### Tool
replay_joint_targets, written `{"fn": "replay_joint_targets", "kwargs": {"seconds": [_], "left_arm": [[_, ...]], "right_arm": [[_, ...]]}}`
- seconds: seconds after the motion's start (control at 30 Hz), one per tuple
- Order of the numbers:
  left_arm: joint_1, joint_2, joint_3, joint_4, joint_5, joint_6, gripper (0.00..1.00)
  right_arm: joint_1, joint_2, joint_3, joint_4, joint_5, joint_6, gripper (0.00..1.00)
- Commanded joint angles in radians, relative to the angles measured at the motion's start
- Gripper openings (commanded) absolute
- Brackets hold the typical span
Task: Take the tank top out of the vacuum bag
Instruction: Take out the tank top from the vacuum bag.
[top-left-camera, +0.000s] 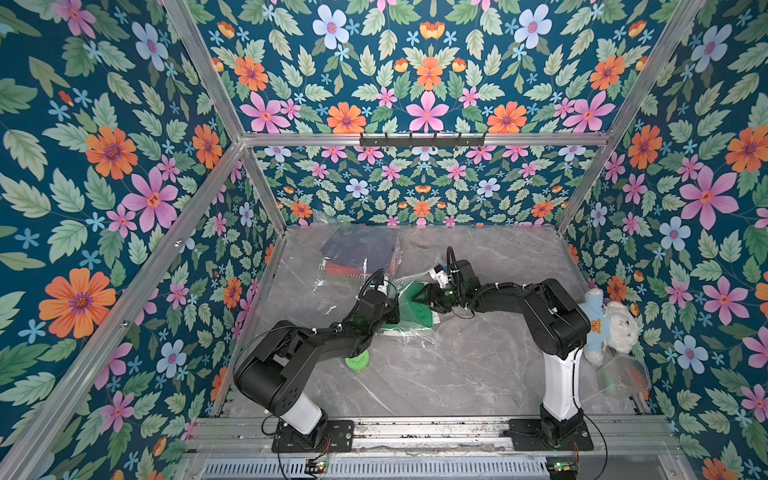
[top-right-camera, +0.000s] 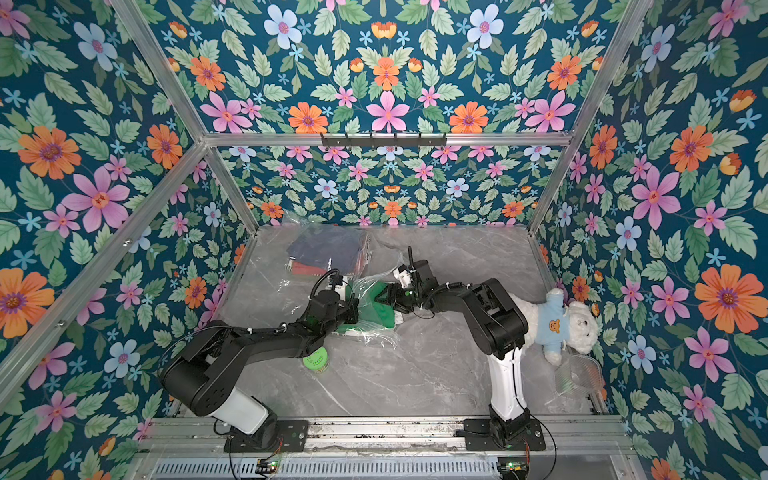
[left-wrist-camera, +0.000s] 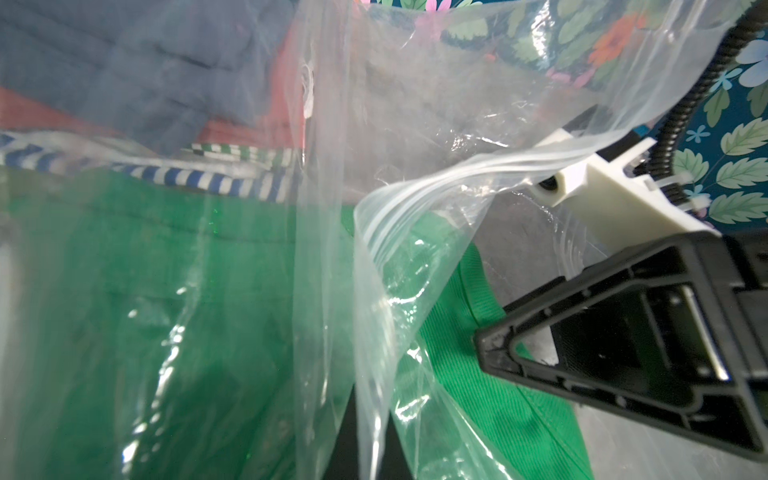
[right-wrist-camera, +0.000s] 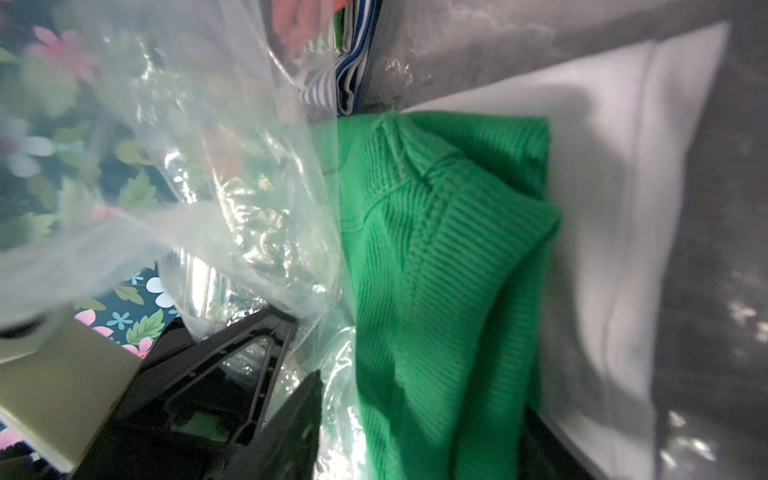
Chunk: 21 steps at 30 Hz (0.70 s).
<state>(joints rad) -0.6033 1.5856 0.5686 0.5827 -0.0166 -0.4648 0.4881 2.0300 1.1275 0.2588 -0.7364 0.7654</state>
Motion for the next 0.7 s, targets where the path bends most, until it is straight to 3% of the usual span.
{"fn": "replay_joint_targets", "kwargs": {"seconds": [0.0,0.1,0.13,0.47,0.67], "left_arm": [[-0.001,0.005,0.000,0.005,-0.001,-0.005,0.00],[-0.001,0.007,0.001,0.007,0.001,-0.005,0.00],[-0.001,0.006,0.001,0.006,-0.003,-0.006,0.00],[-0.006,-0.134,-0.059,-0.023,-0.174,0.019,0.00],[-0.006,-0.149,-0.048,-0.092,-0.224,0.025,0.00]], "right_arm": [[0.012,-0.033,0.001,0.036,-0.067,0.023,0.35],[0.016,-0.051,0.018,-0.047,-0.025,-0.026,0.05],[0.016,-0.059,0.018,-0.072,-0.003,-0.046,0.00],[-0.015,-0.171,-0.016,-0.219,0.159,-0.129,0.00],[-0.070,-0.213,-0.069,-0.207,0.174,-0.116,0.00]]}}
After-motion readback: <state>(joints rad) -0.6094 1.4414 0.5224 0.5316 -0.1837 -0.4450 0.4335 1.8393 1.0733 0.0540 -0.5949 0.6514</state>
